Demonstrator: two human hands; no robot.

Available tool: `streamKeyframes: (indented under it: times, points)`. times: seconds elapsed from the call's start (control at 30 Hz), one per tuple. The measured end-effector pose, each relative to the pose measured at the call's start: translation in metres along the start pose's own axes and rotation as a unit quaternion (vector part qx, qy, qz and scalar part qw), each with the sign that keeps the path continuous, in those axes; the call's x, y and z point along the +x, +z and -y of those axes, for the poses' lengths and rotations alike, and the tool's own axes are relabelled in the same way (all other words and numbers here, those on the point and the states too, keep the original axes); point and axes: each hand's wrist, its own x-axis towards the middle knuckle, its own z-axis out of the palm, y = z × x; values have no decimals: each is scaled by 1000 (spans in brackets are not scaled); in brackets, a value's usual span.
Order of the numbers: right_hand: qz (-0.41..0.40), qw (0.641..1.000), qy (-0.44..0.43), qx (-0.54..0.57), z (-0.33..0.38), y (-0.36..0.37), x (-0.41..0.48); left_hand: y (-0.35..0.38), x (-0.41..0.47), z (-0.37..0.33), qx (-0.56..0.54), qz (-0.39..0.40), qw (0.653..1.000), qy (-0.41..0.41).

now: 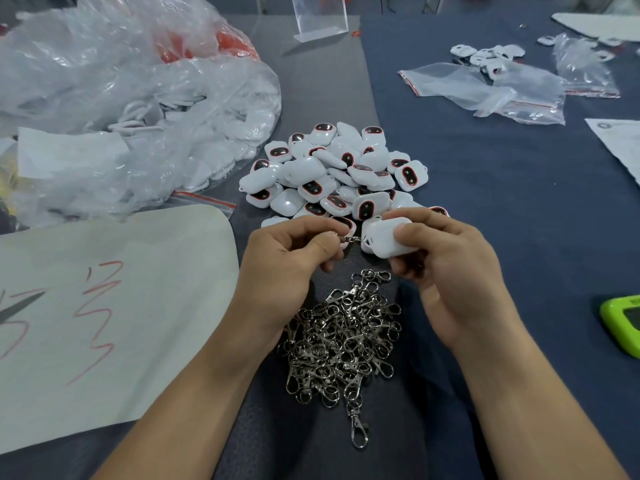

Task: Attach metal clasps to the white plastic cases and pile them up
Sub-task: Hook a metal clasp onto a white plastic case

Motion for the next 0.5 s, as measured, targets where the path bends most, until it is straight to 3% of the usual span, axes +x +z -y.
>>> streamKeyframes:
  times: [0.4, 0.5]
  points:
    - [61, 991, 108, 42, -1, 3, -1, 2, -8, 3, 50, 65, 996, -26]
    - [69, 990, 115, 46, 0, 2, -1, 4, -7, 5, 65, 45, 997, -20]
